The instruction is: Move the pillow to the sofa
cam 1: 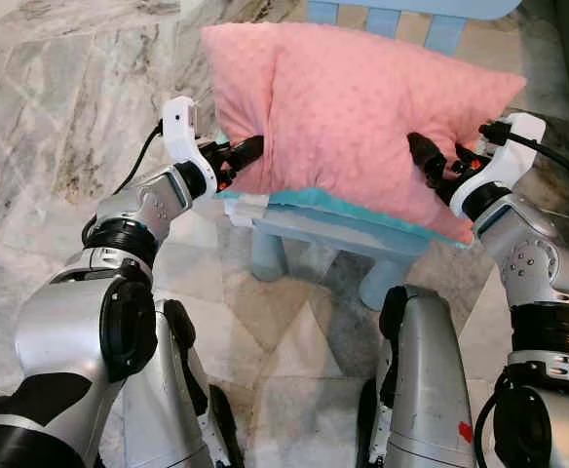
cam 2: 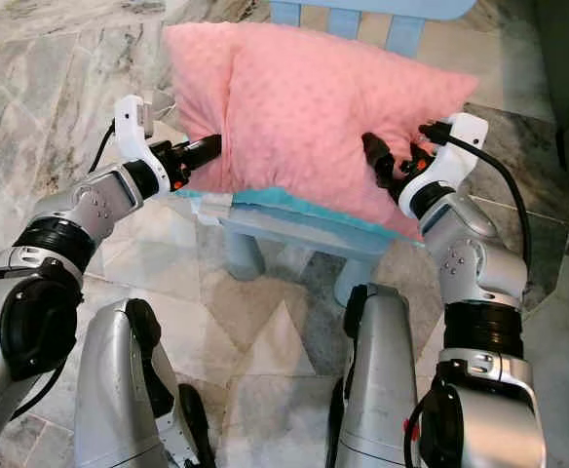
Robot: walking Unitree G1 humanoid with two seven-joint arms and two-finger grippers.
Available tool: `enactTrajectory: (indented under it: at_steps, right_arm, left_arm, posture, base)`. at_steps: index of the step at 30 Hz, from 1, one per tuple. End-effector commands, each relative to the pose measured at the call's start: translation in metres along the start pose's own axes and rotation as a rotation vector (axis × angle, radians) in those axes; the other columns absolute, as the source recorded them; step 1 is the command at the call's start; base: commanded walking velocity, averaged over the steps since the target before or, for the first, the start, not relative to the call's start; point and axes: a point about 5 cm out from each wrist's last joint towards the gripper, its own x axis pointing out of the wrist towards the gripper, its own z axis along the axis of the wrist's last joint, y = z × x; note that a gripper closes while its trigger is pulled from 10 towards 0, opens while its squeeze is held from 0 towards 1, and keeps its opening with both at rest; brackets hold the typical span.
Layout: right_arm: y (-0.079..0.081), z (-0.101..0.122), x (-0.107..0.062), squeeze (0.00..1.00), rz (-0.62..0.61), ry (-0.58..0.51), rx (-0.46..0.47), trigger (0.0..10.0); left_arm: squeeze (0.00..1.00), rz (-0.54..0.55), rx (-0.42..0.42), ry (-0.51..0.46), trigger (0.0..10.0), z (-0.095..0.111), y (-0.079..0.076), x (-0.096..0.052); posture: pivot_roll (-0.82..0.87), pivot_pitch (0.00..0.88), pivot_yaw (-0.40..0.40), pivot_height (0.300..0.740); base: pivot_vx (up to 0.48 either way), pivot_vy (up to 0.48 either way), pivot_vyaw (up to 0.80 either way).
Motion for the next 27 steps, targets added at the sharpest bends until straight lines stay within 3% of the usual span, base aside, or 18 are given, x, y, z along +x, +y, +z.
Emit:
enactTrajectory:
  at_steps: [1,11,27]
  right_arm:
    - [0.007,-0.019,0.0,0.0,0.036,0.082,0.012,0.0]
    - [0.007,-0.021,-0.004,0.0,0.034,0.088,0.016,0.0]
    - [0.007,-0.021,-0.007,0.0,0.0,0.047,0.017,0.0]
  left_arm:
    - [0.0,-0.001,0.014,0.024,0.0,-0.004,0.003,-0.003]
    - [0.0,0.059,0.067,-0.038,0.0,0.001,0.007,-0.003]
    - [0.0,0.06,0.121,-0.084,0.0,0.01,0.008,-0.006]
  posture:
    - [-0.08,0.322,0.07,0.403]
    - [-0.09,0.326,0.071,0.403]
    - [-0.08,0.341,0.077,0.403]
  base:
    - [0.0,0.0,0.0]
    - [0.0,0.0,0.0]
    - [0.0,0.0,0.0]
